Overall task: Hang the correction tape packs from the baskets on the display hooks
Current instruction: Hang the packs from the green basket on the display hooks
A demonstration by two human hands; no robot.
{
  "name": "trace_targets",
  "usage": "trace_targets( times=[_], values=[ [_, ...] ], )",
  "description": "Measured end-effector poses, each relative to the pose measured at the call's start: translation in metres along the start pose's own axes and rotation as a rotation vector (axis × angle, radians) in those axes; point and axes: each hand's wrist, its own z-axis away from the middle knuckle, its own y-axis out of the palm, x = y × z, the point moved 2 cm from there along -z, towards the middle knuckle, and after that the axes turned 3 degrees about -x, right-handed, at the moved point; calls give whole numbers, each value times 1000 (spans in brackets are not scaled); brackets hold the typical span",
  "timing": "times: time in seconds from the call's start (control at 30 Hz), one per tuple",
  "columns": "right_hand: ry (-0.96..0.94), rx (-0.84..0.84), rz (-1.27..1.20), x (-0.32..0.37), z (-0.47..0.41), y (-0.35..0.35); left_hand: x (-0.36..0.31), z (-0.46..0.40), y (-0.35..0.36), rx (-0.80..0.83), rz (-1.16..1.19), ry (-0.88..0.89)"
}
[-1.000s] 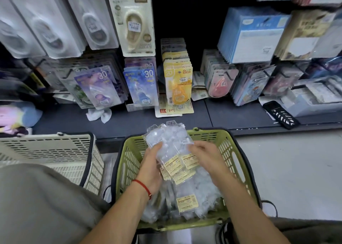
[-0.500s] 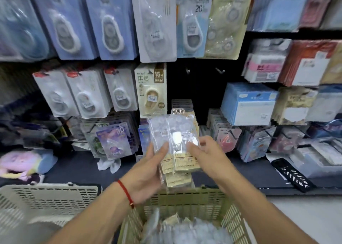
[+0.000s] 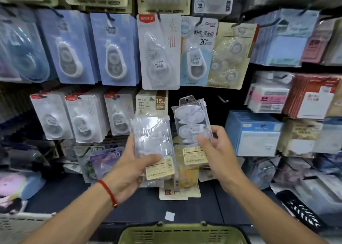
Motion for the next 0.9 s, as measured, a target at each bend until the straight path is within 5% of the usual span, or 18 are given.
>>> trace_targets(
  times=[0.7,0.9],
  values=[
    [-4,-196,-6,-16,-18,3,0,-7,6,-101,-108,264],
    [128,-130,283,-32,-37,1,0,-9,7,-111,-117,275]
  ],
)
